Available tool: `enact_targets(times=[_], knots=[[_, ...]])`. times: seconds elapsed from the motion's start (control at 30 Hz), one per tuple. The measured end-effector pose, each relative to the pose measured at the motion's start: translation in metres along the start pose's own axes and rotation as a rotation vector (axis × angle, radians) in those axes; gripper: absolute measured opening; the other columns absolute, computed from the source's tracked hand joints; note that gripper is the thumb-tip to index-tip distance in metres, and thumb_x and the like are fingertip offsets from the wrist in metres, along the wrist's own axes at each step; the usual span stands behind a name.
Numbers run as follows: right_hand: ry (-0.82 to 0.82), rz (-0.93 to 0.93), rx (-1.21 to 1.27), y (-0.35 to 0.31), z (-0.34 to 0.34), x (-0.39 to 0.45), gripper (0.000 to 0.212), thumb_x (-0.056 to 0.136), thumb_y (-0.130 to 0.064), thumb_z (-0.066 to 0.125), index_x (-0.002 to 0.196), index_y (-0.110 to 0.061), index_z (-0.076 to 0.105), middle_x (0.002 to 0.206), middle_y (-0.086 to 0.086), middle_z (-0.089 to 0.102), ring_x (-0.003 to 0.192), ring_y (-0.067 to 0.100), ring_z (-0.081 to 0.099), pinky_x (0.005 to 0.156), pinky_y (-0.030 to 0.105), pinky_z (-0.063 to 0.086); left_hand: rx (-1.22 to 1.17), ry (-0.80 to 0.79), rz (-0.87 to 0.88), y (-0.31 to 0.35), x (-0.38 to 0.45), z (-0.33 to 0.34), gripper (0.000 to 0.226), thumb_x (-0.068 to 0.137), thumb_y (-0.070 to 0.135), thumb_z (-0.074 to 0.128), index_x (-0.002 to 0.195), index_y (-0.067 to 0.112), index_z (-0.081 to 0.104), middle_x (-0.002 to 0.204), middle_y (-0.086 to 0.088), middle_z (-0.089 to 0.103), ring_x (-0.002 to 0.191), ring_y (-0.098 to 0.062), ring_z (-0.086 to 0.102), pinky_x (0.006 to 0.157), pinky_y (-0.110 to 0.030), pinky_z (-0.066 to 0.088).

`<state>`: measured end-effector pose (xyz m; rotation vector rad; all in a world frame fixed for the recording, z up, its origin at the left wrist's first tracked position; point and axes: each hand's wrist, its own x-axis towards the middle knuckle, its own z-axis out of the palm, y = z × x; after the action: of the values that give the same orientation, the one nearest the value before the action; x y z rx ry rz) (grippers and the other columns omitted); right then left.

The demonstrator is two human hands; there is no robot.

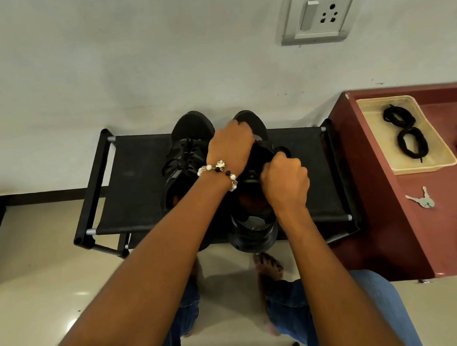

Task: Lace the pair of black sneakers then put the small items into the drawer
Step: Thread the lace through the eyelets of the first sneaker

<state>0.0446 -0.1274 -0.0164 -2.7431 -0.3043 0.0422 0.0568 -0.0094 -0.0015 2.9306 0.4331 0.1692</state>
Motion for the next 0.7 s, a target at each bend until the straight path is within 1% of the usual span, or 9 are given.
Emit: enact_targets(times=[0.07,0.13,0.2,0.27,0.33,0.4,0.47,0.6,0.7], knots=[[0.007,0.003,-0.013,-0.002,0.001,0.000,0.024,0.099,-0.016,0.041,0.100,0.002,0.057,0.099,0.020,0.064,0.091,0.041,0.064,0.063,0.036,0.039,-0.181,0.086,-0.198,-0.013,0.000,0.003,0.031,0.101,0.026,0.045,0.112,-0.002,0.054,0.115,-0.017,0.056,0.102,-0.036,0.058,0.079,-0.041,0.044],[0.004,0.000,-0.030,-0.002,0.002,0.000,0.024,0.099,-0.016,0.041,0.100,0.002,0.057,0.099,0.020,0.065,0.090,0.040,0.064,0.062,0.035,0.039,-0.384,0.181,-0.416,-0.021,-0.002,0.007,0.030,0.100,0.025,0.046,0.108,-0.002,0.056,0.111,-0.017,0.060,0.101,-0.035,0.058,0.073,-0.037,0.039],[0.006,-0.002,-0.031,-0.002,0.002,0.000,0.024,0.099,-0.015,0.041,0.100,0.002,0.057,0.099,0.020,0.065,0.090,0.041,0.064,0.062,0.036,0.039,-0.460,0.237,-0.488,-0.019,-0.007,0.009,0.024,0.099,0.022,0.049,0.107,0.001,0.057,0.107,-0.014,0.063,0.098,-0.031,0.061,0.069,-0.033,0.038],[0.005,-0.005,-0.031,-0.001,0.003,0.001,0.023,0.098,-0.014,0.041,0.100,0.003,0.057,0.100,0.022,0.065,0.091,0.042,0.064,0.063,0.037,0.039,-0.467,0.264,-0.379,-0.009,-0.009,0.005,0.019,0.095,0.014,0.051,0.112,0.007,0.057,0.112,-0.011,0.061,0.102,-0.027,0.059,0.073,-0.031,0.043],[-0.003,-0.010,-0.034,0.000,0.003,0.001,0.022,0.098,-0.013,0.041,0.099,0.003,0.056,0.100,0.022,0.064,0.090,0.042,0.063,0.063,0.037,0.040,-0.400,0.194,-0.161,-0.002,-0.006,0.000,0.028,0.090,0.014,0.053,0.117,0.016,0.060,0.120,-0.007,0.056,0.113,-0.028,0.051,0.086,-0.038,0.046],[-0.005,-0.016,-0.035,-0.001,0.003,0.001,0.021,0.099,-0.012,0.040,0.100,0.002,0.056,0.100,0.023,0.064,0.090,0.042,0.063,0.063,0.038,0.041,-0.142,0.003,0.013,0.003,-0.002,-0.005,0.031,0.090,0.022,0.055,0.119,0.024,0.064,0.123,-0.004,0.054,0.117,-0.027,0.047,0.093,-0.044,0.042],[-0.012,-0.019,-0.048,-0.001,0.001,0.001,0.021,0.099,-0.012,0.040,0.101,0.002,0.056,0.101,0.023,0.064,0.091,0.042,0.063,0.063,0.038,0.040,0.096,-0.074,0.098,0.010,-0.003,-0.005,0.029,0.092,0.023,0.057,0.119,0.023,0.065,0.119,-0.005,0.057,0.113,-0.028,0.053,0.094,-0.043,0.041],[-0.021,-0.028,-0.061,0.000,0.000,0.000,0.017,0.098,-0.007,0.039,0.100,0.001,0.055,0.101,0.022,0.064,0.092,0.042,0.063,0.063,0.038,0.041,0.263,0.018,0.118,0.020,-0.008,-0.004,0.018,0.095,0.007,0.049,0.102,0.010,0.065,0.099,-0.008,0.062,0.094,-0.027,0.060,0.079,-0.034,0.043],[-0.009,-0.025,-0.059,-0.001,0.001,-0.001,0.017,0.098,-0.007,0.040,0.098,0.001,0.055,0.098,0.021,0.064,0.089,0.041,0.064,0.061,0.036,0.040,0.212,0.059,0.110,0.017,-0.009,-0.007,0.021,0.098,0.013,0.046,0.100,0.010,0.066,0.100,-0.007,0.062,0.093,-0.025,0.059,0.064,-0.030,0.037]])
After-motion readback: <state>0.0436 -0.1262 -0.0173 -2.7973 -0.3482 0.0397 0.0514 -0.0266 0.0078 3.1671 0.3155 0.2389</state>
